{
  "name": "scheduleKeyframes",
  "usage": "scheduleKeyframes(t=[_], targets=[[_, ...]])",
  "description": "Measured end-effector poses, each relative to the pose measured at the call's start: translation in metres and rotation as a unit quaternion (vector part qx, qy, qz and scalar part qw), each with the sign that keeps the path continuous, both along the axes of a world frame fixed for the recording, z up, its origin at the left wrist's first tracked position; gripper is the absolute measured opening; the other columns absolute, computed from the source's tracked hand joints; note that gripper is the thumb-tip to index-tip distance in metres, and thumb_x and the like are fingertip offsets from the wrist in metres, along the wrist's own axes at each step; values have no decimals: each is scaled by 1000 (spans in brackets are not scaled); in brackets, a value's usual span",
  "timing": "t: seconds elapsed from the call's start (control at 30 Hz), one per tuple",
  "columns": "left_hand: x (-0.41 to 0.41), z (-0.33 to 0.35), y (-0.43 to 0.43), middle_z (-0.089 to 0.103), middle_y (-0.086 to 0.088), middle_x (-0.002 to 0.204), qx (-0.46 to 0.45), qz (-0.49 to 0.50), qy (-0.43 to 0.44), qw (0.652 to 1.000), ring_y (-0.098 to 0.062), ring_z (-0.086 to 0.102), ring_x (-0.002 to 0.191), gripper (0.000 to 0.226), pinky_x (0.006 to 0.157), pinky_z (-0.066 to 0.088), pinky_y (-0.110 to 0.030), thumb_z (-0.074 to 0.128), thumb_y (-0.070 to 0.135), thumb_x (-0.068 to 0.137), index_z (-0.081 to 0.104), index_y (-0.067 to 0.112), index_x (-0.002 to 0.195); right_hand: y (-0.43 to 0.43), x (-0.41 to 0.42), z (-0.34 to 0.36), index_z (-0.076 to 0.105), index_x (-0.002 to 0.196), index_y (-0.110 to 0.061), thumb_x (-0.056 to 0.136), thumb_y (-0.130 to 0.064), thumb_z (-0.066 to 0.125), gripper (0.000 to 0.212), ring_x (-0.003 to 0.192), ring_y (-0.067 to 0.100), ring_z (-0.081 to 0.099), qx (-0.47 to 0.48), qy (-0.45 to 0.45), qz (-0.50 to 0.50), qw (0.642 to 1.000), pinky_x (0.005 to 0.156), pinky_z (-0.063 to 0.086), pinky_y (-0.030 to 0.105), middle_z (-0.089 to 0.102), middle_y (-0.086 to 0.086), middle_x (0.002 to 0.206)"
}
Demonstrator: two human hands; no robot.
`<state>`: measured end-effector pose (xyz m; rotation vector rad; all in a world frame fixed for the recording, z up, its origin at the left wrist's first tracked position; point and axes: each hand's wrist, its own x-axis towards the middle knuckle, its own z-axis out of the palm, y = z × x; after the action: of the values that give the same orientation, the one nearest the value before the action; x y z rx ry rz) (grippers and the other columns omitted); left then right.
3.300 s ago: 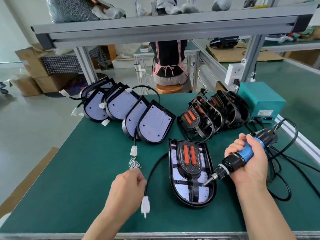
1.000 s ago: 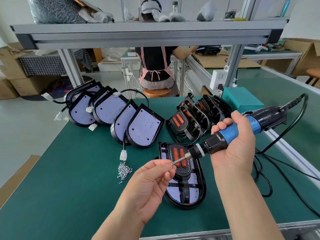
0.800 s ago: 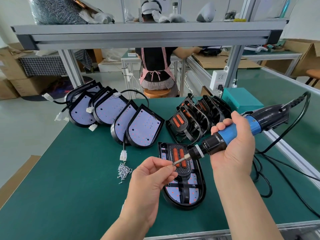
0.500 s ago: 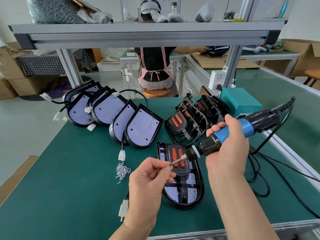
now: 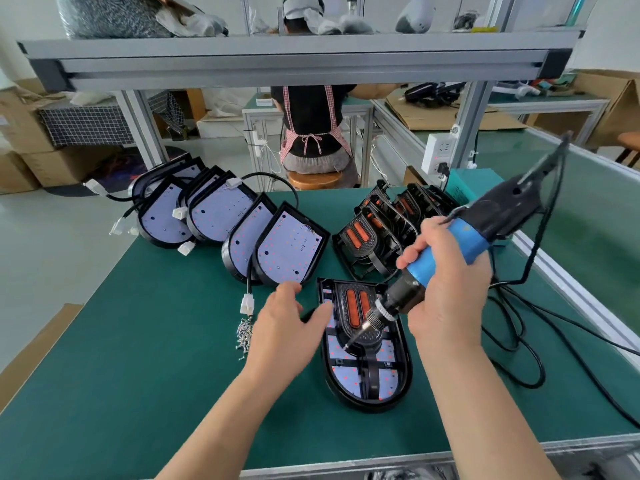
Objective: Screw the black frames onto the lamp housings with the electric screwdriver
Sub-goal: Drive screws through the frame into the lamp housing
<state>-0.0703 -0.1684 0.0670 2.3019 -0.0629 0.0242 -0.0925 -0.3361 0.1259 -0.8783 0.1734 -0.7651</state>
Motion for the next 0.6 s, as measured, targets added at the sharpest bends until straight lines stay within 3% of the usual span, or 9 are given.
scheduleKeyframes(t=[0.1,0.3,0.6], targets=[[9,-1,-16,63,-4,107,73,-44,54,995,-29,59,102,61,83,47,-36,62,58,88,47,12,124,12,2,-2,51,91,-8,89,6,62,17,47,18,48,-60,9,2,998,51,44,29,52,-1,61],[12,-4,-24,65,-6,100,14,-43,95,994,-29,61,97,48,86,52,-41,64,53,89,53,9,103,19,3,-3,48,84,-9,82,-5,69,21,45,19,49,-100,10,14,995,50,44,28,50,5,57],[14,-9,-28,65,-6,92,-19,-34,101,994,-26,61,88,44,77,50,-38,61,51,89,53,8,95,23,9,-9,54,85,-12,79,-9,69,17,45,20,49,-117,9,41,992,49,45,28,51,8,60]])
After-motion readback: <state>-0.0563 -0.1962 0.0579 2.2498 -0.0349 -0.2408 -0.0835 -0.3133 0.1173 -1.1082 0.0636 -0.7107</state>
